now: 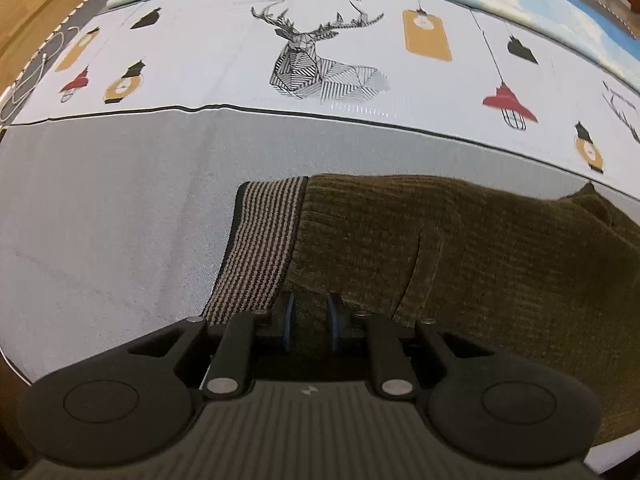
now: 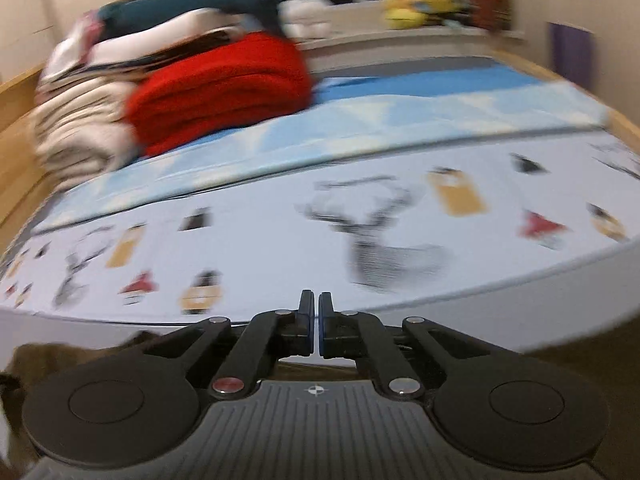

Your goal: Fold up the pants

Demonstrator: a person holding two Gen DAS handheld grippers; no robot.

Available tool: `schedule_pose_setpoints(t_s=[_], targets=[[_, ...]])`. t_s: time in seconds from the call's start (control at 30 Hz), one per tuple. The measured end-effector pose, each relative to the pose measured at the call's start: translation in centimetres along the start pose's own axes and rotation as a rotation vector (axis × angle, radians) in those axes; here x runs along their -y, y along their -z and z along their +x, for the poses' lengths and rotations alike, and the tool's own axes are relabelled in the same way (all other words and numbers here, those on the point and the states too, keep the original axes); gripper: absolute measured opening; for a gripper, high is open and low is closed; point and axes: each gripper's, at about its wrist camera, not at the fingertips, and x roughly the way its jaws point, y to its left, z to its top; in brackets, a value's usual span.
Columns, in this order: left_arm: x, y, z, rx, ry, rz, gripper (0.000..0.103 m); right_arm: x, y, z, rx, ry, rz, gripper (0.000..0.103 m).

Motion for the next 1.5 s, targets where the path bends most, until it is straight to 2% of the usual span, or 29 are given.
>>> schedule_pose_setpoints(t_s=[0.07,0.17,0.23,0.3,0.47,0.6,0.67,0.7,0.77,0.83,0.97,1.0,1.07,1.13,1.2,1.27,1.37,1.43,1.47,1.5], targets=[[0.2,0.0,0.2,-0.002,-0.003,0.016,0.021,-2.6,-0.2,1.5,-0.025,-0.082,-0.017,0.003],[0.3,-0.1,0.4,-0.006,-0.006,0.023,0.024,-5.5,-0.3,4.1,-0.115,-0.214,-0.007,0.004],[0.5,-0.2,0.5,-0.009,-0.010,0.029,0.025,-7.3,0.0,5.9,-0.170,-0.271,-0.007,0.005],[0.6,-0.2,0.5,-0.010,-0.013,0.036,0.025,-9.0,0.3,7.8,-0.224,-0.323,0.006,0.011],[0.4,-0.2,0.6,-0.010,-0.003,0.035,0.025,-11.3,1.1,12.3,-0.328,-0.384,0.046,0.031],[0.3,-0.1,0.5,-0.008,0.008,0.039,0.025,-12.7,2.1,15.9,-0.412,-0.415,0.050,0.035],[0.2,-0.1,0.5,-0.006,0.012,0.044,0.025,-13.0,2.6,17.6,-0.462,-0.377,0.052,0.036],[0.3,-0.1,0.5,-0.006,0.012,0.049,0.025,-13.0,2.7,18.3,-0.479,-0.353,0.055,0.030],[0.3,-0.1,0.5,-0.005,0.012,0.065,0.025,-13.1,2.0,18.6,-0.447,-0.367,0.060,0.009],[0.3,-0.1,0.6,-0.004,0.009,0.077,0.025,-14.5,0.1,17.7,-0.355,-0.393,-0.001,0.008],[0.1,-0.1,0.7,0.001,0.015,0.093,0.025,-15.8,-0.1,17.8,-0.315,-0.336,-0.106,0.009],[0.0,-0.1,0.7,-0.001,0.019,0.092,0.025,-16.0,0.2,18.0,-0.314,-0.302,-0.144,0.012],[-0.1,0.0,0.7,-0.006,0.023,0.091,0.025,-15.8,0.2,17.8,-0.244,-0.159,-0.199,0.012],[-0.2,0.0,0.7,-0.007,0.025,0.086,0.025,-13.9,-0.7,17.5,-0.209,-0.051,-0.126,0.012],[-0.3,0.0,0.6,-0.007,0.029,0.076,0.025,-12.1,-1.6,16.4,-0.165,-0.034,-0.059,0.014],[-0.5,-0.1,0.4,-0.004,0.035,0.061,0.025,-11.3,-2.4,14.8,-0.135,-0.074,-0.072,0.014],[-0.6,-0.2,0.0,0.004,0.038,0.040,0.025,-12.1,-2.8,12.3,-0.132,-0.234,-0.199,0.014],[-0.5,-0.2,-0.2,0.013,0.032,0.039,0.027,-12.6,-2.2,11.0,-0.212,-0.415,-0.291,0.015],[-0.4,-0.2,-0.2,0.013,0.028,0.044,0.028,-12.8,-1.7,10.6,-0.250,-0.470,-0.338,0.017],[-0.3,-0.1,-0.2,0.013,0.024,0.051,0.028,-13.1,-1.0,10.3,-0.271,-0.478,-0.395,0.017]])
